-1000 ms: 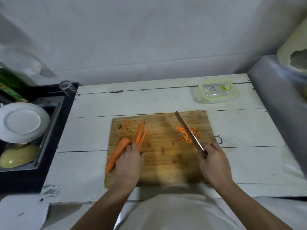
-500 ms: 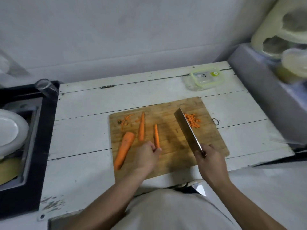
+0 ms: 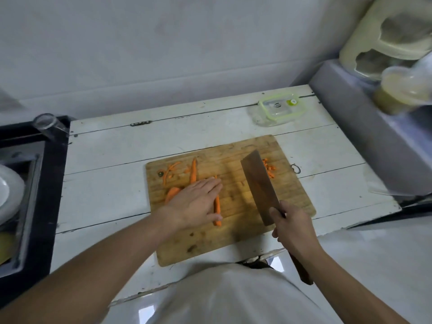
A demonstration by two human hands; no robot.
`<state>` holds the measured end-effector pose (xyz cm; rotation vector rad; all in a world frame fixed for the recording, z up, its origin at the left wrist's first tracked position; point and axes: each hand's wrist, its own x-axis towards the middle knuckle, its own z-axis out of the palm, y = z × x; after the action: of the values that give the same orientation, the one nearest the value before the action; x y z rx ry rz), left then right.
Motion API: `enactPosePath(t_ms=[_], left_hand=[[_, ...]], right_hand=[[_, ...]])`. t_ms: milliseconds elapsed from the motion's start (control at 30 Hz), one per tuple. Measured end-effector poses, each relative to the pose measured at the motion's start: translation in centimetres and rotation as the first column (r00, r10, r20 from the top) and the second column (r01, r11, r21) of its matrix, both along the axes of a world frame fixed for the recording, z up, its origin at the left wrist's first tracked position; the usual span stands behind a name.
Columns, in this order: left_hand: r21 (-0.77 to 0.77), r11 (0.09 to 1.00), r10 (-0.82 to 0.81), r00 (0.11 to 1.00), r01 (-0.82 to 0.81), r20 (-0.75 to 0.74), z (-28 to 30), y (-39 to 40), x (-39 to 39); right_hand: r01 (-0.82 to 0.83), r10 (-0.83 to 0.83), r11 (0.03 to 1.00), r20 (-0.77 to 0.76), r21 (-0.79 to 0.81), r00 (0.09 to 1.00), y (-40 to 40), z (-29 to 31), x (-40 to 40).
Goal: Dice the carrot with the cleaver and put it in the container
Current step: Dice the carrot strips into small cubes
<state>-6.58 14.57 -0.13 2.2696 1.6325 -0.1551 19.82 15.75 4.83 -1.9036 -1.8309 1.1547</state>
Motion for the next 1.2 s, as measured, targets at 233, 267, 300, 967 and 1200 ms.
enactPosePath(t_ms=[233,267,300,967,1200], left_hand=[[-0.002,0.999,0.041,0.991,-0.042,-0.131,-2.2,-1.4,-0.4],[-0.003,0.999,0.042,0.989,-0.043,-0.142,-2.3,-1.5,-0.5],[-0.005,1.0,0.03,0.987,-0.031,-0.156,-2.3,-1.4,-0.7],[0.108,0.993,0.064,0.996,-0.056,-0.066,-0.5,4.2,3.0],[-0.41,0.641,0.711,0.703,-0.649,-0.001,0.7,4.0,7.4]], right_hand=[[-0.054,0.053,0.998,-0.041,-0.029,0.998,1.2,0.0,0.3],[-0.079,0.078,0.996,-0.038,-0.032,0.996,1.5,0.1,0.3],[-0.103,0.102,0.994,-0.028,-0.039,0.994,1.8,0.1,0.3],[-0.118,0.117,0.993,0.059,0.015,0.991,6.7,-0.4,3.5],[-0.102,0.102,0.995,0.073,0.0,0.992,5.9,-0.8,3.9]])
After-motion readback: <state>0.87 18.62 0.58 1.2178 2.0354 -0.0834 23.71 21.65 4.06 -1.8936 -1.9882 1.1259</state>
